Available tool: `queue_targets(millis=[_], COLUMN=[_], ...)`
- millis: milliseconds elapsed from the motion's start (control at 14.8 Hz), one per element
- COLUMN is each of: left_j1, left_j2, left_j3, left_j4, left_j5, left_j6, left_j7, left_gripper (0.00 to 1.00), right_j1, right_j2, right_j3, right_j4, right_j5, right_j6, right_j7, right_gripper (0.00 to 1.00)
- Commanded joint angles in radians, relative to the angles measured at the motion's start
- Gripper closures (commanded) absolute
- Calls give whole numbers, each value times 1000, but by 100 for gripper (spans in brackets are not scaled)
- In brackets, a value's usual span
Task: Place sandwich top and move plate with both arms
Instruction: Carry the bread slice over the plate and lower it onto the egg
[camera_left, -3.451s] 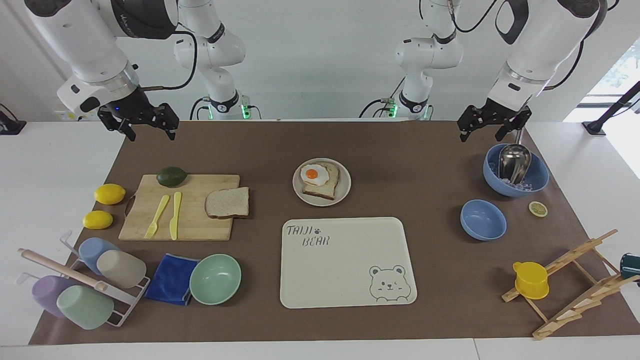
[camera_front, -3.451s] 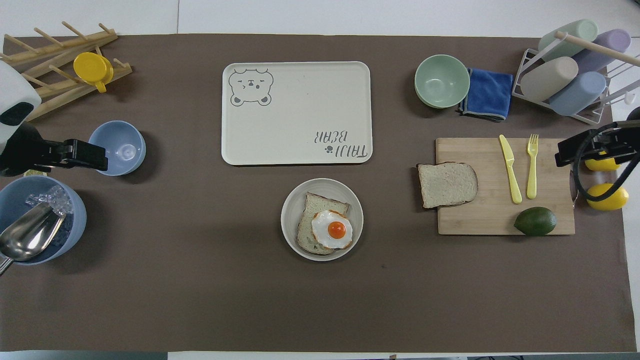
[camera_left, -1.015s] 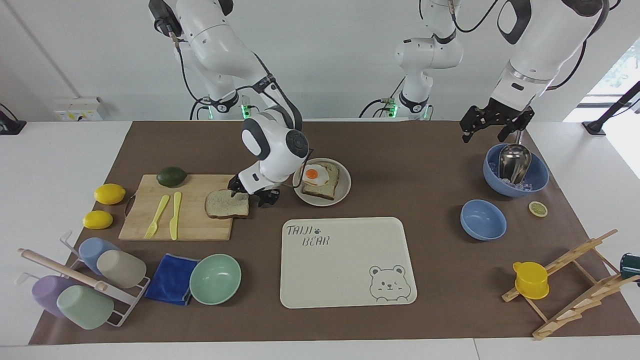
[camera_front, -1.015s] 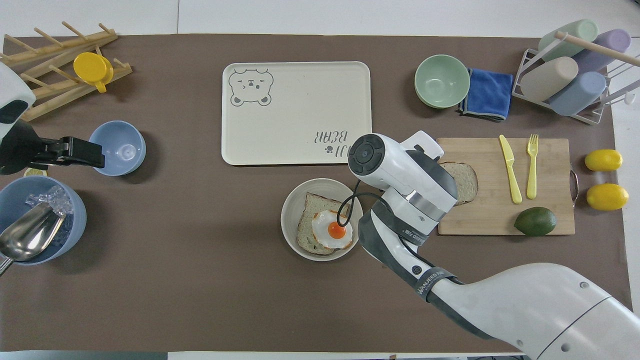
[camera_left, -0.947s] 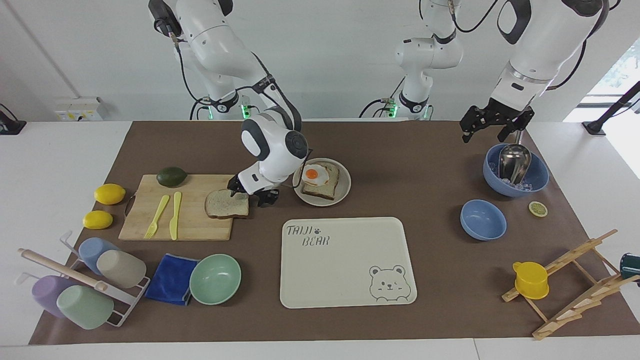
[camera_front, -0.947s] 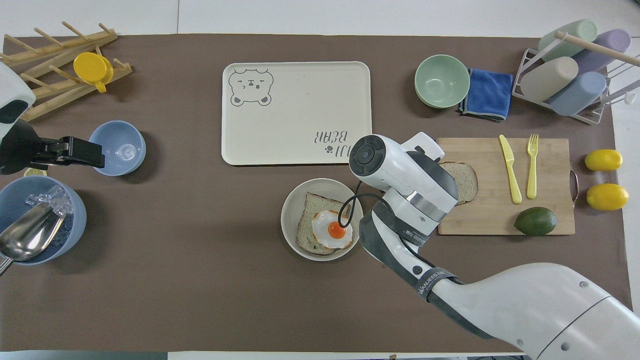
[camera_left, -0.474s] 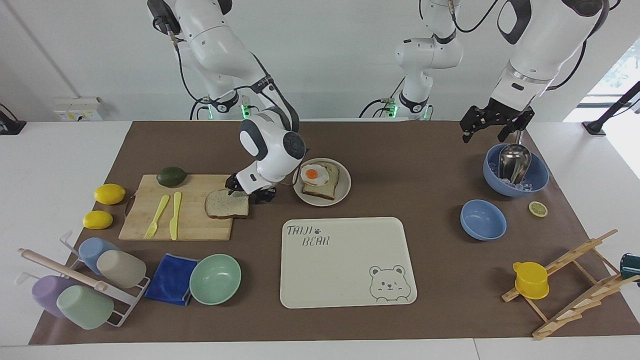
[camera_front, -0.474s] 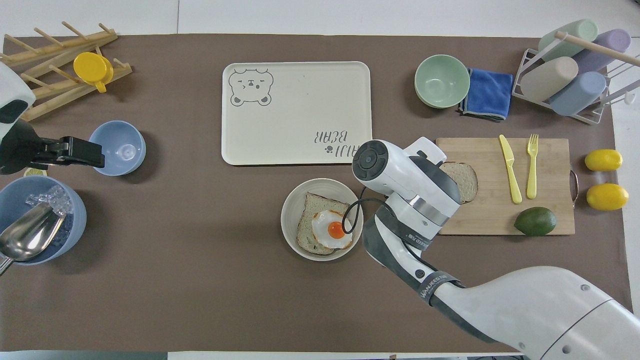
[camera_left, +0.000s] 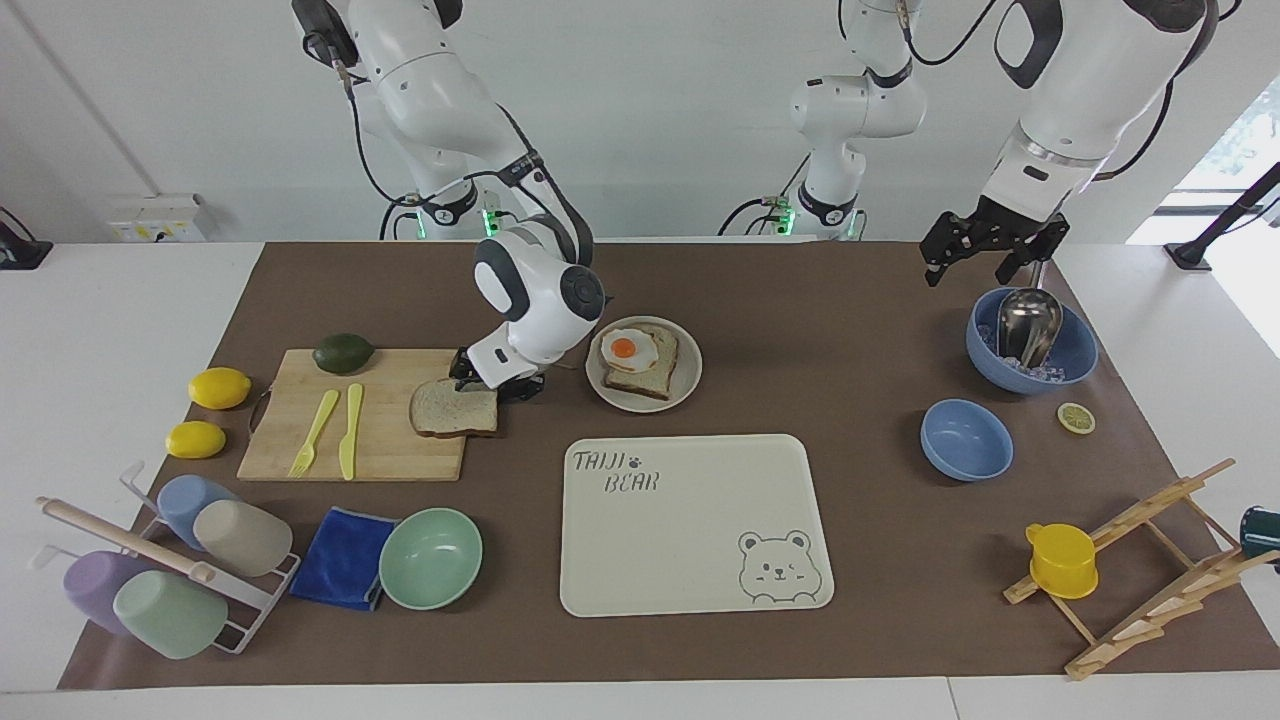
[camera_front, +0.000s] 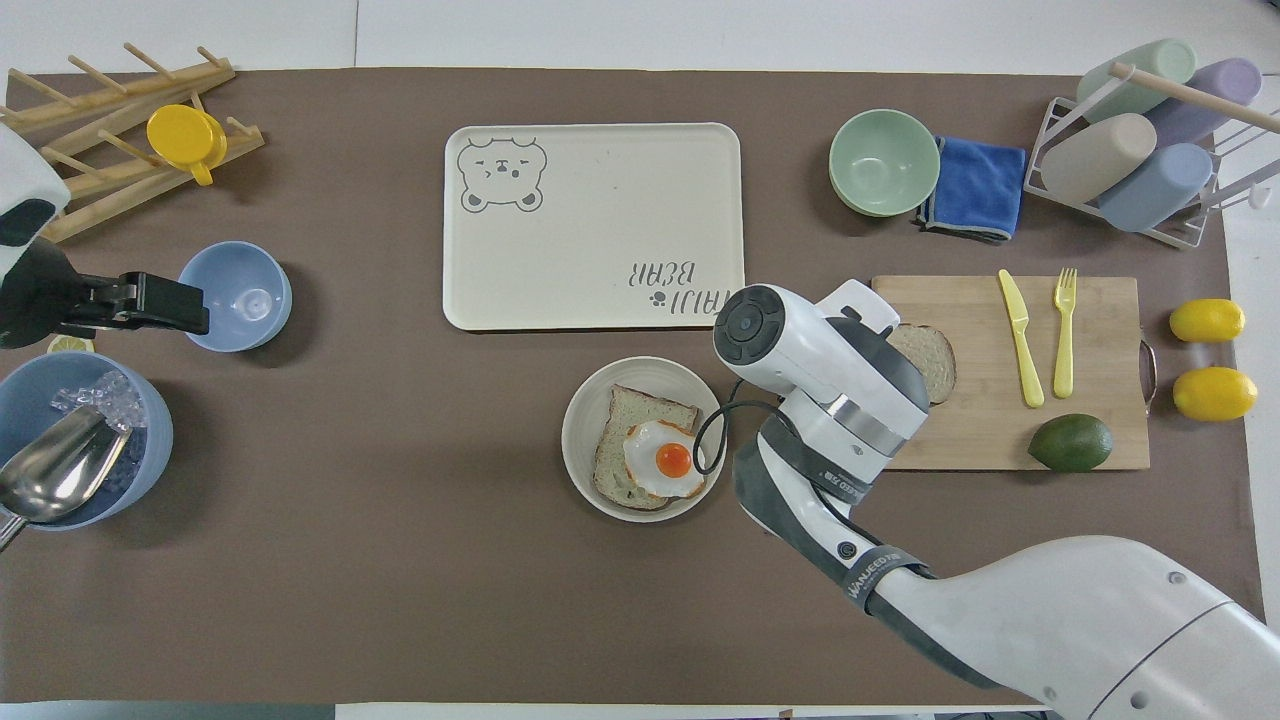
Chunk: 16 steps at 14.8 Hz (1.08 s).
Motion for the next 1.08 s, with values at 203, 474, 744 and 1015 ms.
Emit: queue_targets(millis=[203,474,744,1015], left_j1=[10,10,10,17], left_j2=[-10,-9,-10,-26], left_j3=[-5,-5,-5,-5], left_j4=[-14,-14,-17,-46], left_j5=[13,13,10,10], left_j6=[22,22,24,45], left_j7=[2,2,2,2], left_gripper=[0,0,0,0], right_j1=[-15,76,111,97], right_j2=[-15,19,16,2], right_j3=[22,43,98,195], right_j4=[33,204,353,547], right_j5=[-18,-14,-5,55], right_j6=[-32,-212,-376,-501], right_j7=[-50,-119,-120,-147], right_gripper=[96,100,100,100])
